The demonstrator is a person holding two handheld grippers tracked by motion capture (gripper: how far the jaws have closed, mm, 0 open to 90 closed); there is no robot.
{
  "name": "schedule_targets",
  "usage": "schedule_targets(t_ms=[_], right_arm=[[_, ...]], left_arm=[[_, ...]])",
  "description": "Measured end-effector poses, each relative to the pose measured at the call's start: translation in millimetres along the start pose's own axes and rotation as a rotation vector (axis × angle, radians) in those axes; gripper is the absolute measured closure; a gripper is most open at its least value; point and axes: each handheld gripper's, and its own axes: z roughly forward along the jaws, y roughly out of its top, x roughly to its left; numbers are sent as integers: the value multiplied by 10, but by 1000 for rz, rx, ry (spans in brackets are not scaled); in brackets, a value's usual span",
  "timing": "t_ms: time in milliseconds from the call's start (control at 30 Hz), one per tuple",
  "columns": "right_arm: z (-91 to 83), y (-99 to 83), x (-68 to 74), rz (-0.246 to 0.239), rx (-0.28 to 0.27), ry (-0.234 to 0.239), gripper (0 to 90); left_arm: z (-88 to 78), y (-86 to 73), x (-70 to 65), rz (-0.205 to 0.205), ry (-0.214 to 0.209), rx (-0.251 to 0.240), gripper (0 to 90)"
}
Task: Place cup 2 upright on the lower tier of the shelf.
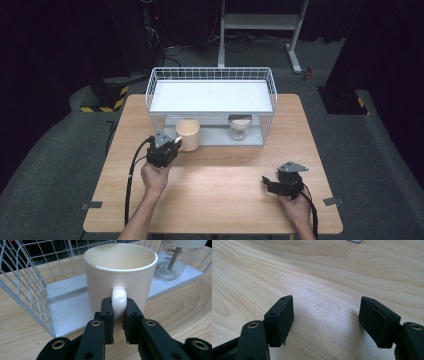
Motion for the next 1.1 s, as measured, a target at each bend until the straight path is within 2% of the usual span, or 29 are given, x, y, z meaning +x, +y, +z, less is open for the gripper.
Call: schedule_targets(t_ms=[167,500,633,767,867,1100], right_arm=[[-1,-1,2,2,0,-2,286],[-1,-2,2,1,-1,-1,287],[-1,-2,3,2,-1,-1,287],[-2,-3,2,2,-1,-1,287],[-2,-2,2,1,-1,-1,287],[-2,-3,3,2,-1,-1,287]], left_arm=[[85,38,-3,9,8,1,802],[242,68,-27,-13,14,-13,802],[336,42,-14,-25,20,2,802],[370,38,-5,-36,21,7,802],[401,28,-5,-24,23,13,802],[445,26,2,-25,27,20,802]])
